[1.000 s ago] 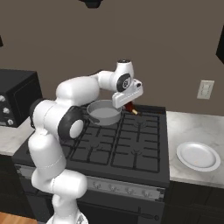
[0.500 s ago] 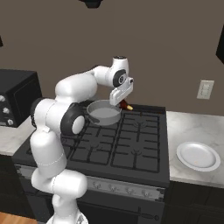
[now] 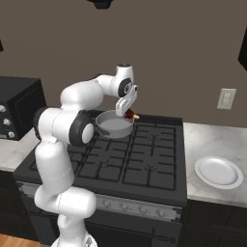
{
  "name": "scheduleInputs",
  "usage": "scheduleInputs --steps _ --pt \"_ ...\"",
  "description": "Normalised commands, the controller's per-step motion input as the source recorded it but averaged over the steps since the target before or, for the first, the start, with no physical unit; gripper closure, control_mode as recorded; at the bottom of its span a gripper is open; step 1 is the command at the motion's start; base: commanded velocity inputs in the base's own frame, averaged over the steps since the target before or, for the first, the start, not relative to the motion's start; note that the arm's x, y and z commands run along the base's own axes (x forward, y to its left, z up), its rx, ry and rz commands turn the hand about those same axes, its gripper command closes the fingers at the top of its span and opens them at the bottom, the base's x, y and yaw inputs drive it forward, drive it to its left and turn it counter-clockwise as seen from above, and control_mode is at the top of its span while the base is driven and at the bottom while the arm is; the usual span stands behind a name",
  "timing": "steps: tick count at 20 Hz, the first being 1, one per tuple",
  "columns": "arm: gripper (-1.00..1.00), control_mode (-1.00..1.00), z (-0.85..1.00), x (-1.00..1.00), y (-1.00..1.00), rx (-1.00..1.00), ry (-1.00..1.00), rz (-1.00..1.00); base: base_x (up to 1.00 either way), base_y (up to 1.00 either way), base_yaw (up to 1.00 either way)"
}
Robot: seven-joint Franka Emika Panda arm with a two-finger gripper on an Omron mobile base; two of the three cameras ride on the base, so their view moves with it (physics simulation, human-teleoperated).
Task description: Retrieve the frozen meat and place it in the pot on a burner. Then turn the burner on.
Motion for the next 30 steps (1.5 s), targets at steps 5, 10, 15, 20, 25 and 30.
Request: scheduleInputs --steps 5,10,15,20,25,30 --pt "1.00 -1.00 -0.10 0.23 0.20 -0.01 -0.01 0.03 0.00 0.00 0.00" --pt "1.00 -1.00 -0.26 0.31 0.37 -0.01 0.03 0.03 0.00 0.00 0.00" --pt "1.00 -1.00 -0.25 0.26 0.40 0.00 0.05 0.06 0.00 0.00 0.00" --pt "1.00 -1.00 -0.24 0.24 0.36 0.00 0.05 0.05 0.00 0.00 0.00" --pt "1.00 -1.00 -0.17 0.23 0.13 0.00 0.10 0.05 0.00 0.00 0.00" --pt "1.00 -1.00 -0.16 0.23 0.00 0.00 0.08 0.05 0.00 0.00 0.00"
